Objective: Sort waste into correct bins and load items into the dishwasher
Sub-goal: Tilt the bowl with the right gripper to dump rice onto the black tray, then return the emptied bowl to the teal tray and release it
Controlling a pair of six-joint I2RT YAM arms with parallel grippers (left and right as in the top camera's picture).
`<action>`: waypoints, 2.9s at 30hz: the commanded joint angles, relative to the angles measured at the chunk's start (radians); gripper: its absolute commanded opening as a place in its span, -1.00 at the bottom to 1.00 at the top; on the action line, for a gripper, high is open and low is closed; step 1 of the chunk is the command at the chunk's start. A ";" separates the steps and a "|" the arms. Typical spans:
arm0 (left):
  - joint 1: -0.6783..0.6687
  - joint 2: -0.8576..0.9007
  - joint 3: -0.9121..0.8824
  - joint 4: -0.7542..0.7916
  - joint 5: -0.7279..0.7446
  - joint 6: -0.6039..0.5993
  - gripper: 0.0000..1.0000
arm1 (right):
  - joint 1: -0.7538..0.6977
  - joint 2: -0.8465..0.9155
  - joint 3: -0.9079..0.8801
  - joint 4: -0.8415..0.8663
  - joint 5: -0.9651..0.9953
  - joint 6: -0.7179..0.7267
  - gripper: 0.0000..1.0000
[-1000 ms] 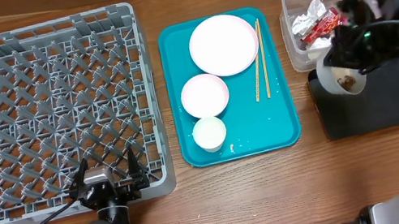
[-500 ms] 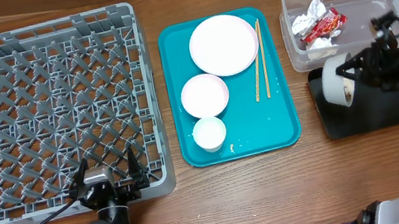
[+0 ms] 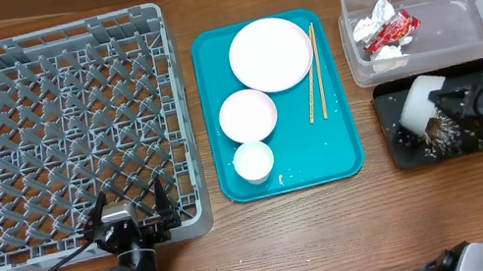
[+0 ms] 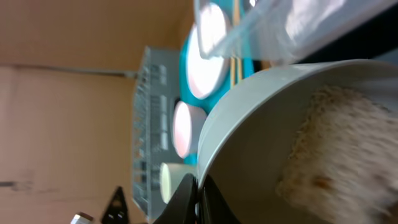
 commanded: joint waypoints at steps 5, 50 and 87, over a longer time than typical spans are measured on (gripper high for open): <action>0.006 -0.010 -0.004 0.002 0.005 0.027 1.00 | -0.050 -0.019 -0.006 0.009 -0.282 -0.008 -0.92; 0.006 -0.010 -0.004 0.002 0.005 0.027 1.00 | -0.051 -0.124 0.003 0.051 -0.175 0.303 -0.92; 0.006 -0.010 -0.004 0.002 0.005 0.027 1.00 | 1.129 -0.224 0.280 0.007 1.120 0.849 -0.92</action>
